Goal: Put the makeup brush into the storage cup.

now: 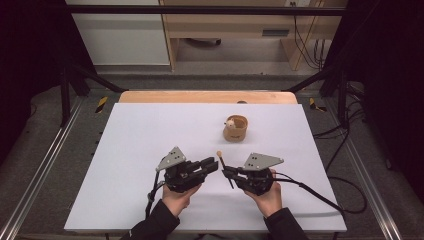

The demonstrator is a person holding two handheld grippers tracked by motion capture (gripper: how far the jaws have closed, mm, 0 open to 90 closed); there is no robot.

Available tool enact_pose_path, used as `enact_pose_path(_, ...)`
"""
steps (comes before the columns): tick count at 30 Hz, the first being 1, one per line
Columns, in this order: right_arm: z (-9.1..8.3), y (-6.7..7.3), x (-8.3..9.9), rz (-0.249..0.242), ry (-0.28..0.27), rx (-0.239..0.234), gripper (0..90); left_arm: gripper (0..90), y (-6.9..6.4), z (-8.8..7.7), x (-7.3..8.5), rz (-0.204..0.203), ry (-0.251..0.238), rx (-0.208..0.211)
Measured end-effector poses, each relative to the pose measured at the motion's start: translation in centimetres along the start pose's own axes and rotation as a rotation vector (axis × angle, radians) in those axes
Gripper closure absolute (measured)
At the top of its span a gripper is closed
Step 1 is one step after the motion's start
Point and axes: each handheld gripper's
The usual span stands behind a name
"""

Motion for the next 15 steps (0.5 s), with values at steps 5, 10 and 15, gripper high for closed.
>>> enact_pose_path(5,-0.5,-0.7,0.0,0.023,-0.014,0.022,83.1,56.3,0.9,-1.1,-0.3,0.018,-0.005,-0.019)
enact_pose_path(10,-1.1,-1.4,0.0,0.040,-0.031,0.042,83.1,46.1,1.6,-2.1,-0.5,0.025,-0.009,-0.055)
enact_pose_path(15,-1.8,-2.0,-0.1,0.059,-0.048,0.065,83.1,37.3,2.2,-3.0,-0.4,0.023,0.002,-0.087)
Point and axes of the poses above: each handheld gripper's, and its own axes: z roughly forward along the jaws, x roughly out of its underside, y roughly to its left, and after that the axes turned 10 degrees about z, right-handed
